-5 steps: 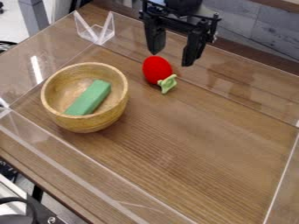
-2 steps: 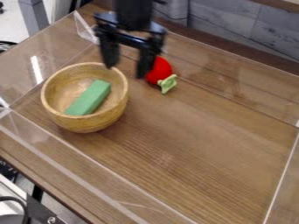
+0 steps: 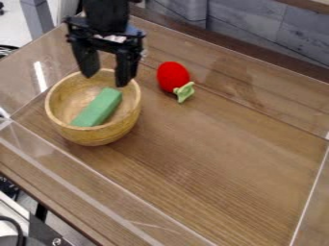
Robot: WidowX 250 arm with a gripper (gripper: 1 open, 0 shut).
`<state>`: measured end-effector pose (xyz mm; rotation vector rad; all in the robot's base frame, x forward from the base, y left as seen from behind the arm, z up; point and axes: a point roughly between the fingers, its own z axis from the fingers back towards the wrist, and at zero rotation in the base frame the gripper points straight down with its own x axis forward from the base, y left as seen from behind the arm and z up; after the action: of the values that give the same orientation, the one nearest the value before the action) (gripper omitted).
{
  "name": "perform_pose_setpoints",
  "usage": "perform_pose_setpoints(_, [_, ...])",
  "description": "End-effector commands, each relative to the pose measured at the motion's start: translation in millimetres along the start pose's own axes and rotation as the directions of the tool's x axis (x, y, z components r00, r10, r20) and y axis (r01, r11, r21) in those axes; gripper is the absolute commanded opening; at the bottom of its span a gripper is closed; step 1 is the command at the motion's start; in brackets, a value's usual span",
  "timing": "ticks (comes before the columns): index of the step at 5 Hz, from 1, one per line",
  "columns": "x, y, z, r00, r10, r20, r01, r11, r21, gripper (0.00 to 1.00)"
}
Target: Remove the green stick from the brown bowl and put it on the table
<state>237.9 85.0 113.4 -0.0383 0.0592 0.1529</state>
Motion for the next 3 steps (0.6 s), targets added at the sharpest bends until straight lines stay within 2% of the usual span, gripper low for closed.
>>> perform_pose_setpoints(1, [2.9,3.9,1.0,0.999,0.025,0.043,-0.025,1.000,0.013,1.00])
perform_pose_setpoints(3, [5.8,8.6,-13.9,0.997,0.074,0.033,-0.075,0.997,0.024,1.00])
